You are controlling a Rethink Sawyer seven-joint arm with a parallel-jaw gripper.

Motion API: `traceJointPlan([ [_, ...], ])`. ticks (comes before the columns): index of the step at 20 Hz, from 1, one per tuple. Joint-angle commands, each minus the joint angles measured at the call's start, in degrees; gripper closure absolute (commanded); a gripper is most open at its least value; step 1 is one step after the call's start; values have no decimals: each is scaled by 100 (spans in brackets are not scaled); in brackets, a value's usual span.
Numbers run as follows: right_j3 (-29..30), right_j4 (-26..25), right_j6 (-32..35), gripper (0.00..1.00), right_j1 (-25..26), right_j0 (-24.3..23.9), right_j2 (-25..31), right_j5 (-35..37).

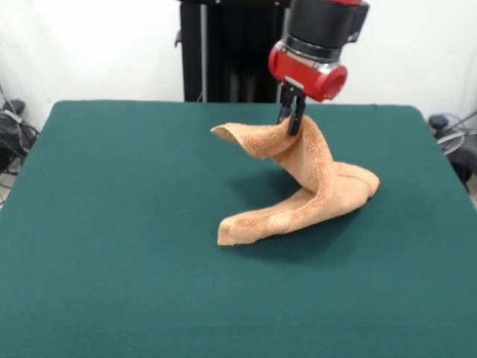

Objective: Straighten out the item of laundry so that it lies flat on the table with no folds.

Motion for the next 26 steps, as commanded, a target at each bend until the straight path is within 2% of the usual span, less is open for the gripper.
traceJointPlan([
  [1, 189, 349, 1331, 100, -92, 311, -194, 867],
  [10, -290, 399, 1255, 100, -207, 417, -365, 1783],
  [18, -430, 395, 1170, 100, -152, 330, -170, 1873],
  [26, -519, 323, 1197, 100, -299, 406, -312, 2179],
])
